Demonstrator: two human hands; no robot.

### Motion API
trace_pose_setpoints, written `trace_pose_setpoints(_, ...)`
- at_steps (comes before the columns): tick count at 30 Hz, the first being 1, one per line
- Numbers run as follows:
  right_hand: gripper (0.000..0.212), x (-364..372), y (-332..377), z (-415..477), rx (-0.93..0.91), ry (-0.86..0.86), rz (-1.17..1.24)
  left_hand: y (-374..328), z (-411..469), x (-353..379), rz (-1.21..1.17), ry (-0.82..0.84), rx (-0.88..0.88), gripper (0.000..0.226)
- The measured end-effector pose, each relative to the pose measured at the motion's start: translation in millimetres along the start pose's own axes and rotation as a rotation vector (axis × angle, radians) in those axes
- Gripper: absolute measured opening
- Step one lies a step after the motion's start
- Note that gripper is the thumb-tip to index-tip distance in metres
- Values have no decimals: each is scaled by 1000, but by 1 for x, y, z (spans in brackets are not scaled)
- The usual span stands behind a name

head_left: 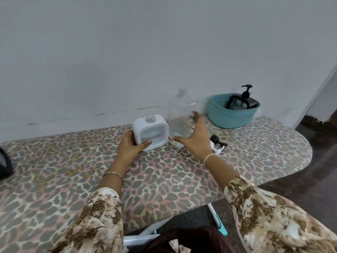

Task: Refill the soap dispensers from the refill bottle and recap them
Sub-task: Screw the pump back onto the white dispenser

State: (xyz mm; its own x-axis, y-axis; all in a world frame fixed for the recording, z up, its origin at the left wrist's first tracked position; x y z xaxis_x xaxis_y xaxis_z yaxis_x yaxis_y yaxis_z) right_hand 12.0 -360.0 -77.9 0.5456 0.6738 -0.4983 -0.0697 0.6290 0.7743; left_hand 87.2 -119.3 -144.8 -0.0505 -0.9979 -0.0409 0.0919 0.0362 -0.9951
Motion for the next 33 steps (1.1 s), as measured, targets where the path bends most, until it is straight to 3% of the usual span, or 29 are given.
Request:
trace_pose_setpoints(3, 99, -21, -11, -14, -36, -17, -180, 0, -3, 0, -5, 24, -4, 62)
trace_pose_setpoints(8, 65, -59, -46, -32, 38, -180, -478, -4, -9, 0, -10, 37, 10, 60)
trace_pose_setpoints(20, 38, -58, -72, -40, 145, -135, -563, -9, -22, -2, 26, -24, 46, 62)
trace_pose_setpoints(25, 34, -73, -66, -47, 175, -233, -451, -8, -21, -3, 67, -28, 51, 64)
trace_pose_setpoints(33, 29, -126, -25, -71, 87, -554, 15, -6, -21, -3, 55, -36, 41, 65)
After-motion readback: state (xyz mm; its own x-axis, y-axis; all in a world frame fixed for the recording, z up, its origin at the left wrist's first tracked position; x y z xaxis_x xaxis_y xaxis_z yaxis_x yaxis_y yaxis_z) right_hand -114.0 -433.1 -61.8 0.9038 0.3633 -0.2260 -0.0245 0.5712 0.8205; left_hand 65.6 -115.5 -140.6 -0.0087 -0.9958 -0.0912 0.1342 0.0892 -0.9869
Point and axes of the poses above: each hand's wrist, its own z-axis towards the middle knuckle, its own x-axis out of the palm, y = z × x, the point moved 10 cm from there along z, towards the middle knuckle, and after that the axes turned 3 degrees about -y, right-handed, at the moved point
